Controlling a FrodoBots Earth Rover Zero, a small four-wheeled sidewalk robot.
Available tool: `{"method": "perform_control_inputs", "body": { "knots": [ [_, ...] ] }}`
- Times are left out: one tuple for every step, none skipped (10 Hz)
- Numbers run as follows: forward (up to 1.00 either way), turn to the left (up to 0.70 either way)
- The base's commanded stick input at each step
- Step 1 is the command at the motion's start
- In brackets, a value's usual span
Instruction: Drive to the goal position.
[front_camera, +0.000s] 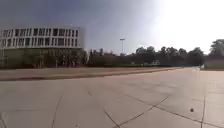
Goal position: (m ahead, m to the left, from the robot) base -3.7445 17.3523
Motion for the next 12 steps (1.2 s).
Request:
{"method": "perform_control_inputs", "body": {
  "knots": [
    [-0.68, -0.28],
    [-0.68, -0.28],
    [-0.68, -0.28],
    [-0.68, -0.28],
    [-0.68, -0.28],
    [-0.68, -0.28],
    [-0.68, -0.28],
    [-0.68, -0.28],
    [-0.68, -0.28],
    [-0.68, -0.28],
    [-0.68, -0.28],
    [-0.68, -0.28]
  ]
}}
